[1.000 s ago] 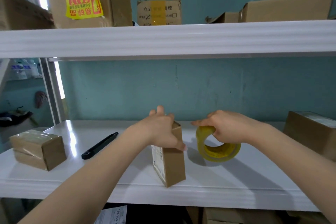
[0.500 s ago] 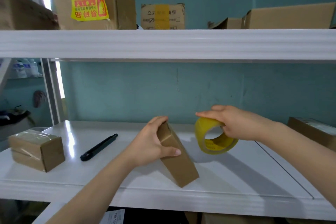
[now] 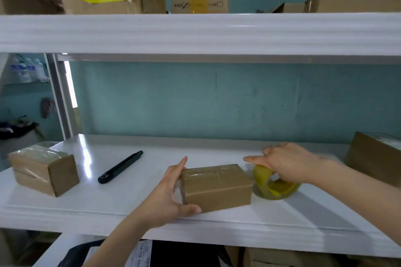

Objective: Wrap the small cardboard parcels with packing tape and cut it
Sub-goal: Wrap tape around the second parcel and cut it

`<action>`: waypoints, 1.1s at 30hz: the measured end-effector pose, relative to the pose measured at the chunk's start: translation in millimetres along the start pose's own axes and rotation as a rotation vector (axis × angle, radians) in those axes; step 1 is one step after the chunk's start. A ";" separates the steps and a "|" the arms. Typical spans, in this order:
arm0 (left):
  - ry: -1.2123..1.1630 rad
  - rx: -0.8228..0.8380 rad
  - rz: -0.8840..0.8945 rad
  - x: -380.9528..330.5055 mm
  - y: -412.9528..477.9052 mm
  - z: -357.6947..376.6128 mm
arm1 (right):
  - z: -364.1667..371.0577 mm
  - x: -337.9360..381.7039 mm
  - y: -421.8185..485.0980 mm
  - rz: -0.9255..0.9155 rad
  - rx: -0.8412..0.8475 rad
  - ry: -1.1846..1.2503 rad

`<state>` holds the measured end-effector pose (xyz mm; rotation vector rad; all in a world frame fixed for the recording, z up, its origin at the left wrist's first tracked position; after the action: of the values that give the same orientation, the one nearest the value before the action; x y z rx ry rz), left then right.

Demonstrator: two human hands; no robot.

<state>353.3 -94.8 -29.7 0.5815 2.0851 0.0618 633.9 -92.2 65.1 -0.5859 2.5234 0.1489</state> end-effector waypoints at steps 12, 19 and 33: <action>0.343 0.163 0.128 1.9 16.7 -7.7 | 1.7 -6.2 25.3 0.057 -0.106 -0.031; 0.311 0.118 0.114 4.5 17.5 -1.3 | -32.4 -17.3 20.4 0.068 -0.196 -0.154; 1.130 0.232 0.074 -37.7 22.6 -9.4 | 8.4 -3.2 30.7 0.034 0.015 -0.152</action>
<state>371.2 -89.2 11.2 0.8869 3.1888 0.2362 626.9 -61.5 59.2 -0.5058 2.3856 0.1806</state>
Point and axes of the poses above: each hand's wrist, its own y-axis towards the middle knuckle, its own z-axis out of the palm, x = y × z, the point moved 2 cm from there along y, towards the middle knuckle, and after that the axes turned 3 degrees about y, right-handed, at the moved point
